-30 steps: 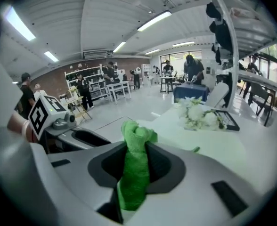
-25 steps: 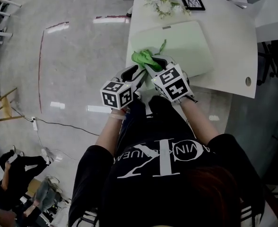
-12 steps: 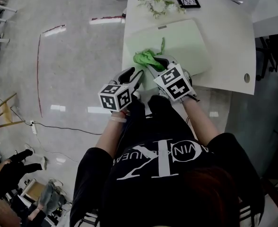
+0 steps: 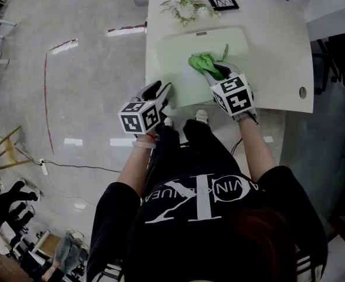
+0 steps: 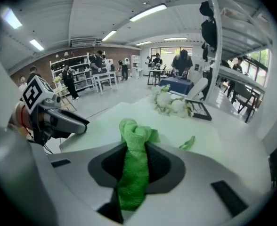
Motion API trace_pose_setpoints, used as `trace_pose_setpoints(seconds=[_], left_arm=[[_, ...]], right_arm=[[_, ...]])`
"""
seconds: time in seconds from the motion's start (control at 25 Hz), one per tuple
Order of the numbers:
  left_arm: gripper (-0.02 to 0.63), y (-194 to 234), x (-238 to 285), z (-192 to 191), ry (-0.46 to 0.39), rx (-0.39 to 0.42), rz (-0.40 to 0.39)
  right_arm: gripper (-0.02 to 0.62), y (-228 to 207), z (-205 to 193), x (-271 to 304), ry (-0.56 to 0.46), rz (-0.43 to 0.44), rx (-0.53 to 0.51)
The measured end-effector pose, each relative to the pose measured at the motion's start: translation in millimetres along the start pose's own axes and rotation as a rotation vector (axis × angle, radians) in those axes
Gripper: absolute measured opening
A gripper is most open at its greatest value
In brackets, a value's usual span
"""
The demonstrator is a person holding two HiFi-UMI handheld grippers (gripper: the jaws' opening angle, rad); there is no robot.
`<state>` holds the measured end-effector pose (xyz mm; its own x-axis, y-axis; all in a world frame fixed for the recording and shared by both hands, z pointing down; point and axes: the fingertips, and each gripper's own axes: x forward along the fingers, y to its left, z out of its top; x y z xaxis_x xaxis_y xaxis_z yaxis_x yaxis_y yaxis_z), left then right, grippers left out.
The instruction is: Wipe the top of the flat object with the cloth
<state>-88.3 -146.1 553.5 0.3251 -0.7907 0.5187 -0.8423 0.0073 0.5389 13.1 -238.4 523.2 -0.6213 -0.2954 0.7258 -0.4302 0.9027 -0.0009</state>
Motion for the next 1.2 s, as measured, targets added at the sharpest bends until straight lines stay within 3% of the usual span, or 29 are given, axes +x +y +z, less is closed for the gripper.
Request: trace_pose_setpoints(seconds=[0.64, 0.96, 1.2], left_arm=[[0.181, 0, 7, 8, 0.017, 0.011, 0.019], [0.178, 0, 6, 8, 0.018, 0.003, 0.019], [0.17, -2, 9, 11, 0.024, 0.012, 0.018]], right_arm=[[0.084, -114, -53, -52, 0.038, -0.26, 0.153], [0.084, -130, -62, -62, 0.034, -0.31, 0.205], [0.084, -132, -62, -59, 0.038, -0.321, 0.178]])
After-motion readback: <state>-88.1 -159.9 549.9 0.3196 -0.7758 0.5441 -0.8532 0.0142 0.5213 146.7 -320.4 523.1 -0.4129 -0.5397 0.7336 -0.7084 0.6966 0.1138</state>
